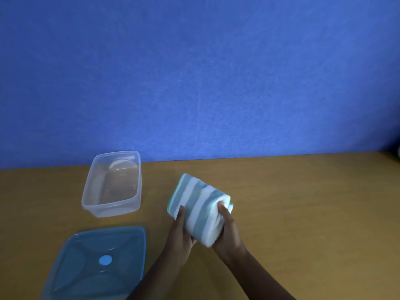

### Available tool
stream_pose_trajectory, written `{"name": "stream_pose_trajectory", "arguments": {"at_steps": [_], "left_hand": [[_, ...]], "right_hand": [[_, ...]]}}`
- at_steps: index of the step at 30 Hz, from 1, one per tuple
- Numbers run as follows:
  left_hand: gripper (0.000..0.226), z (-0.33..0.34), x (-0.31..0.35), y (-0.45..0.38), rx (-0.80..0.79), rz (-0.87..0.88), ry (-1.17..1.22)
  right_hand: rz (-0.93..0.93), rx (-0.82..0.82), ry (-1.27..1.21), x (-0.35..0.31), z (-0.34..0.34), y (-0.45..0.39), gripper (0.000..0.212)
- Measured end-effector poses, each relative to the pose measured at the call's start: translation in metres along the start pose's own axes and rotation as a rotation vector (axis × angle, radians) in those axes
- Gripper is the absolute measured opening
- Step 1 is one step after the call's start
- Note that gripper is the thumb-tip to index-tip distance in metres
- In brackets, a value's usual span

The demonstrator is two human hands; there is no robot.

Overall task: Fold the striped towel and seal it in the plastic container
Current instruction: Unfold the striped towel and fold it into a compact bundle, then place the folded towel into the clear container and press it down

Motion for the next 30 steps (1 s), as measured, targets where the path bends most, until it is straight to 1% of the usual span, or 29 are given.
{"name": "stream_pose_trajectory", "arguments": {"at_steps": [2,3,4,6,7,9,11,13,14,17,21,26,28,30], "left_hand": [[0.034,-0.005,0.01,-0.002,0.003,0.07,-0.004],[0.036,-0.008,0.015,-0.001,0.026,0.116,-0.045],[0.04,-0.01,0.019,0.0,0.044,0.148,-0.079],[0.048,-0.015,0.024,0.0,0.065,0.192,-0.142],[0.051,-0.015,0.027,0.001,0.062,0.205,-0.175],[0.059,-0.011,0.03,0.002,0.038,0.218,-0.227],[0.062,-0.006,0.03,0.002,0.019,0.21,-0.259],[0.062,0.001,0.028,0.0,-0.003,0.205,-0.309],[0.06,0.004,0.029,-0.001,-0.008,0.217,-0.332],[0.053,0.005,0.033,-0.001,0.017,0.236,-0.393],[0.054,0.008,0.033,-0.004,-0.023,0.205,-0.488],[0.057,-0.001,0.033,-0.015,0.067,0.217,-0.571],[0.061,0.0,0.037,-0.015,0.048,0.242,-0.708],[0.07,0.004,0.046,-0.015,-0.028,0.313,-0.95]], "right_hand": [[-0.005,-0.034,0.019,0.002,-0.009,-0.006,0.061],[-0.015,-0.029,0.056,-0.001,-0.013,-0.007,0.069],[-0.027,0.001,0.086,-0.007,-0.017,-0.007,0.081],[-0.041,0.124,0.178,-0.022,-0.037,-0.011,0.104],[-0.051,0.166,0.251,-0.03,-0.048,-0.013,0.105],[-0.064,0.156,0.472,-0.044,-0.054,-0.014,0.085],[-0.021,0.052,0.662,-0.045,-0.04,-0.011,0.063],[0.041,-0.048,0.678,-0.035,-0.025,-0.008,0.049],[0.063,-0.062,0.664,-0.03,-0.02,-0.006,0.046],[0.049,-0.058,0.683,-0.023,-0.017,-0.007,0.049],[0.036,-0.025,0.66,-0.02,-0.019,-0.008,0.043],[0.009,0.011,0.646,-0.021,-0.021,-0.011,0.037],[-0.003,0.029,0.648,-0.022,-0.024,-0.012,0.036],[-0.01,0.054,0.628,-0.024,-0.029,-0.013,0.037]]}}
Point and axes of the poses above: each hand's wrist, its own y-axis away from the middle knuckle, its own z-axis out of the palm, x = y × z, the point moved 9 cm from there along -y, towards the middle knuckle, and after that the axes turned 2 degrees about z, right-handed, at the moved point
